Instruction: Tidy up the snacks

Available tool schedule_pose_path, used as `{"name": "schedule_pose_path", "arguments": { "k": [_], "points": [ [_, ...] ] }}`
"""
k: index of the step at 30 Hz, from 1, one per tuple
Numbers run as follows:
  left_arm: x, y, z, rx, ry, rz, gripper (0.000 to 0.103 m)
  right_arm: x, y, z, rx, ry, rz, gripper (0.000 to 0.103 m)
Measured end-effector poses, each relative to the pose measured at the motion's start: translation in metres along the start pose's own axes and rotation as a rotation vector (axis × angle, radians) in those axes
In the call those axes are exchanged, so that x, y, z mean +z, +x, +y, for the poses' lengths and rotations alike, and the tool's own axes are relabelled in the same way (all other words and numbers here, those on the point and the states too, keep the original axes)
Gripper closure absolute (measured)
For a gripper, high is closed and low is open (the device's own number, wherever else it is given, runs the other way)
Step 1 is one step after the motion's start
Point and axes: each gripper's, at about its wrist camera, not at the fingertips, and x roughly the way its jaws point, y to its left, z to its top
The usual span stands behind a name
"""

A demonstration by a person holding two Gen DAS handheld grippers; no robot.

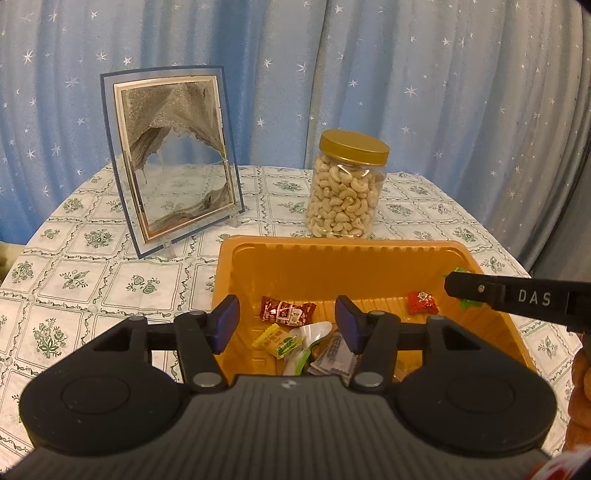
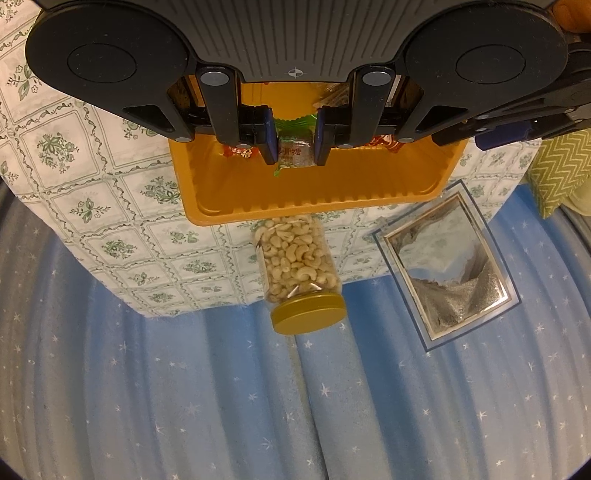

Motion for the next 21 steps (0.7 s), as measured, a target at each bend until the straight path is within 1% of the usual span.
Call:
{"name": "schedule_pose_path", "arguments": {
  "k": [5, 7, 8, 9, 10, 11, 12, 13, 15, 19, 21],
  "points": [
    [0.000, 0.001, 0.000, -0.002, -0.002, 0.001, 0.049, 0.000, -0.001, 0.001, 0.021, -0.007, -0.024, 0.082],
    [0.000, 0.001, 0.000, -0.002, -0.002, 0.001, 0.045, 0.000, -0.001, 0.001, 0.041, 0.002, -0.028, 0.081],
    [0.000, 0.001, 0.001, -0.003, -0.002, 0.000, 0.040, 0.000, 0.000, 0.000, 0.050, 0.008, -0.025, 0.081],
    [0.000, 0.000, 0.000, -0.002, -0.003, -0.002, 0.031, 0.001, 0.000, 0.000, 0.051, 0.021, -0.024, 0.072],
    [-0.001, 0.000, 0.001, -0.001, -0.005, -0.005, 0.028, 0.001, 0.001, -0.002, 0.046, 0.036, -0.026, 0.062],
    [-0.001, 0.000, 0.001, 0.001, -0.005, -0.009, 0.026, 0.001, 0.000, -0.005, 0.046, 0.054, -0.032, 0.042],
    [-0.001, 0.000, 0.001, 0.004, -0.004, -0.010, 0.025, 0.002, -0.001, -0.007, 0.046, 0.070, -0.041, 0.040],
    [-0.001, 0.000, 0.002, 0.008, -0.002, -0.010, 0.024, 0.003, -0.001, -0.010, 0.044, 0.081, -0.041, 0.040],
    [-0.002, 0.000, 0.002, 0.016, -0.001, -0.011, 0.017, 0.005, -0.003, -0.013, 0.024, 0.100, -0.045, 0.040],
    [-0.003, -0.001, 0.002, 0.028, 0.012, -0.020, 0.012, 0.006, -0.003, -0.023, 0.012, 0.147, -0.045, 0.040],
    [-0.003, -0.001, 0.001, 0.031, 0.016, -0.020, 0.008, 0.006, -0.004, -0.024, -0.003, 0.148, -0.044, 0.040]
  ]
}}
